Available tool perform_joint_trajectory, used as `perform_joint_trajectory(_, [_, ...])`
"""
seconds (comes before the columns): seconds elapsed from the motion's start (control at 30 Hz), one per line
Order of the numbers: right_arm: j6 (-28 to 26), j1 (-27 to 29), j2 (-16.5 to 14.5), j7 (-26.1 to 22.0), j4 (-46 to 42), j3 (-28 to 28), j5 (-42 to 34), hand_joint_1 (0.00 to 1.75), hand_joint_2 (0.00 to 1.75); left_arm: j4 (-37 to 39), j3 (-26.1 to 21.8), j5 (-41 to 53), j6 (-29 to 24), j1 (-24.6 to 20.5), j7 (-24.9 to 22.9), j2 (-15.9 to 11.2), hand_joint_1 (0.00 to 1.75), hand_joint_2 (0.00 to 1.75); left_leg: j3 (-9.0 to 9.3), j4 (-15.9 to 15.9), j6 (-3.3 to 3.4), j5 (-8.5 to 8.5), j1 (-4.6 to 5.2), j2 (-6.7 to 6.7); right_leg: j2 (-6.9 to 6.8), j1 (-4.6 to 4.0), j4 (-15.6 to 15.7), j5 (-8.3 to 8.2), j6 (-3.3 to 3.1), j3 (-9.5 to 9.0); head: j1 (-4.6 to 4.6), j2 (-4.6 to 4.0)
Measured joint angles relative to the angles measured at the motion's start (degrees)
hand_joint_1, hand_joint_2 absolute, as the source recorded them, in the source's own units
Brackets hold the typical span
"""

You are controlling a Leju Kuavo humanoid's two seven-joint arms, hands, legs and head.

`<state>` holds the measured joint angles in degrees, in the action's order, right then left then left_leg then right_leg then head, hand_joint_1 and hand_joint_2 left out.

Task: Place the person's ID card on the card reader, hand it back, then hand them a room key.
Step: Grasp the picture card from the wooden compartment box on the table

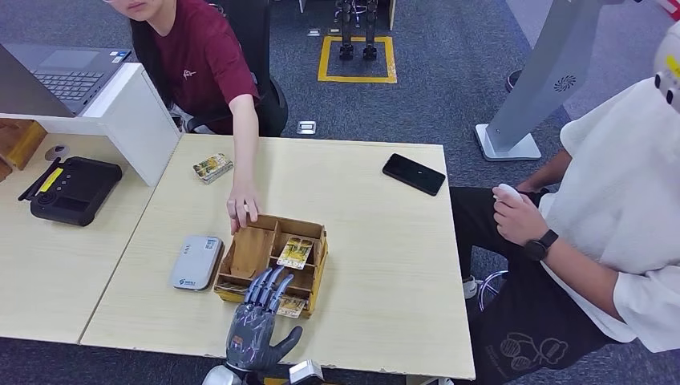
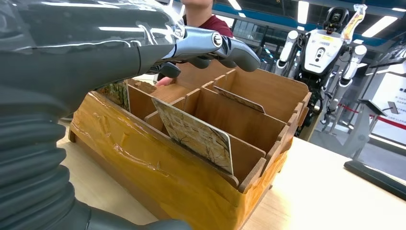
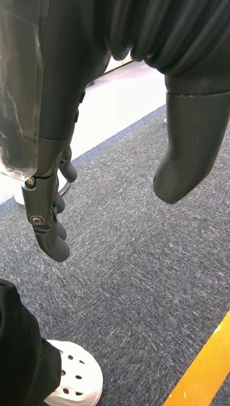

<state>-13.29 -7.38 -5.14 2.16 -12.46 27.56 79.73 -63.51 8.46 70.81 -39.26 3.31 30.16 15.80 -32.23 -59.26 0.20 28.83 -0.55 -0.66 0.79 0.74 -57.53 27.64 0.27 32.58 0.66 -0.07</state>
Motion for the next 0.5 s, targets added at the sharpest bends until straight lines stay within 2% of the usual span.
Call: perform_joint_trajectory(0.5, [0.1,-0.1,0.0,0.0,0.0,-0.8,-0.1,0.00,1.75,0.2,0.0,0.5,0.0,-0.1,0.2,0.0,0.00,1.75,0.00,0.0,0.00,0.00,0.00,0.01,0.01,0.00,0.0,0.00,0.00,0.00,0.00,0.01])
